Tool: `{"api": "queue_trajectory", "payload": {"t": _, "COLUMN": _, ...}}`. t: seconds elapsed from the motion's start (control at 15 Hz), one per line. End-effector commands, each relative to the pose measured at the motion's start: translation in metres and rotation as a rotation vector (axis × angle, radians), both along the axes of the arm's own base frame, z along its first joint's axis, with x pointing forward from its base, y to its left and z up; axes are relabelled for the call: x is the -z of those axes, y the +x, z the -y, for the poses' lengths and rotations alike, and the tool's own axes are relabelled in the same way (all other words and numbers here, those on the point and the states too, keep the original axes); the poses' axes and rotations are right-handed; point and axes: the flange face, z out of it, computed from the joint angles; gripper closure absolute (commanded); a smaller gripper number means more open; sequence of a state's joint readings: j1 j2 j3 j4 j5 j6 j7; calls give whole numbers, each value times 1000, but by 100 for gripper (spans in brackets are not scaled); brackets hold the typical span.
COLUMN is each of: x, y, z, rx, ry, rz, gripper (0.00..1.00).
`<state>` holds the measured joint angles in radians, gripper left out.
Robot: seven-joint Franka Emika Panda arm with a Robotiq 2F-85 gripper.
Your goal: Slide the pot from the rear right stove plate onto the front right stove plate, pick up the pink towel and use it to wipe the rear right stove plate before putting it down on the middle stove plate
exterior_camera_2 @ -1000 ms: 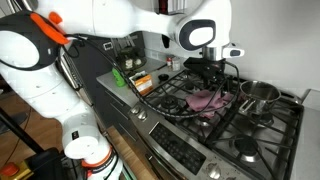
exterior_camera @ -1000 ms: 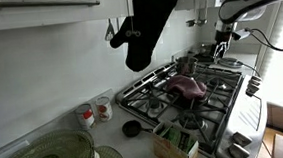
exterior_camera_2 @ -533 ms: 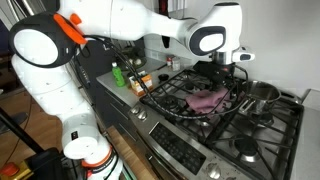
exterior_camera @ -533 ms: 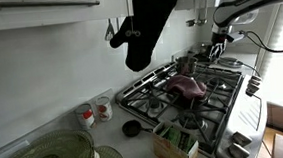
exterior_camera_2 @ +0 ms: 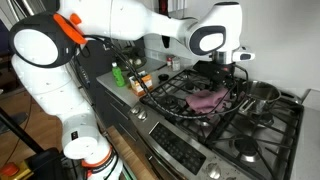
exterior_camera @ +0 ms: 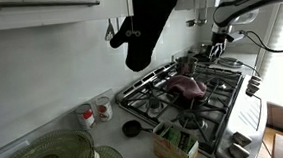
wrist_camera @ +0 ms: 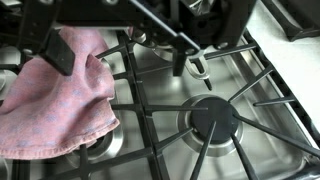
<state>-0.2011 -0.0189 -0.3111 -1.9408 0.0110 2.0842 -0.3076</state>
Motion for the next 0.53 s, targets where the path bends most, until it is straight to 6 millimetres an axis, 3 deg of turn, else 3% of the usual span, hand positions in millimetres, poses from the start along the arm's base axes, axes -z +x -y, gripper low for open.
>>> {"api": "queue_trajectory", "payload": {"t": 0.0, "x": 5, "y": 13, "z": 8, "rx": 37, "ry": -63, "rz": 22, "gripper": 0}}
{"api": "queue_trajectory", "payload": {"t": 0.47, "x": 20, "y": 64, "z": 55, "rx": 322, "ry": -58, "rz": 194, "gripper": 0}}
